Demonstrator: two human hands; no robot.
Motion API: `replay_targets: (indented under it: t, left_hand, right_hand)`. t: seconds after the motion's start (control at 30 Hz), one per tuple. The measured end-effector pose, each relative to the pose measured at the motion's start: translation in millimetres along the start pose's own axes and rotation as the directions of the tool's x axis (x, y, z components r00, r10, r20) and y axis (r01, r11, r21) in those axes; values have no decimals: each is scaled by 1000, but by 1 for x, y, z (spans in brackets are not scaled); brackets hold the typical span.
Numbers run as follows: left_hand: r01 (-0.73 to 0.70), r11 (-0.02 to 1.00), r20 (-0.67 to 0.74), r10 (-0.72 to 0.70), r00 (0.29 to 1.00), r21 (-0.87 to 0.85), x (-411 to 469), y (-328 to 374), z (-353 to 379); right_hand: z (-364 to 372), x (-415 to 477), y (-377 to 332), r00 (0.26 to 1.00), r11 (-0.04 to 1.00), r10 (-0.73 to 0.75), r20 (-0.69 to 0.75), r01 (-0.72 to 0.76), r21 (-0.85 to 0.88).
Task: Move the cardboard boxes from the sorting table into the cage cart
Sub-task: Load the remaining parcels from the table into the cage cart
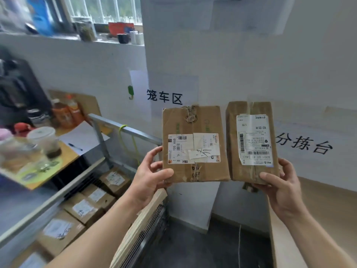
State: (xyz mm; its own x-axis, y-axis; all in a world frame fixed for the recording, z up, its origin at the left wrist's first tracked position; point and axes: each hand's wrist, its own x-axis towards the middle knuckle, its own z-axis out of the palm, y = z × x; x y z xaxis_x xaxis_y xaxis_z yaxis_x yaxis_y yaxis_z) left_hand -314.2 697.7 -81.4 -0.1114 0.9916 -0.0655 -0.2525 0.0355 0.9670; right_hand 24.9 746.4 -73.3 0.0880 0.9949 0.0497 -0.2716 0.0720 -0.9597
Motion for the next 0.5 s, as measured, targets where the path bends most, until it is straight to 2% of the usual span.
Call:
replay_targets:
  t: [0.1, 0.27, 0.5]
  left_hand:
    - [-33, 999, -51, 31, 998, -27, -30, 13, -52]
    - [-85, 995, -163, 76, 984, -50, -96, 30, -149]
    - [-137, 991, -361, 125, 924, -8, -195, 37, -280]
  right_hand:
    - [53, -18, 7, 997, 999, 12, 83, -15, 35]
    - [148, -57, 31, 975, 999, 36, 221, -35, -9]
    - [274, -124, 71, 911, 993, 118, 395, -112, -38]
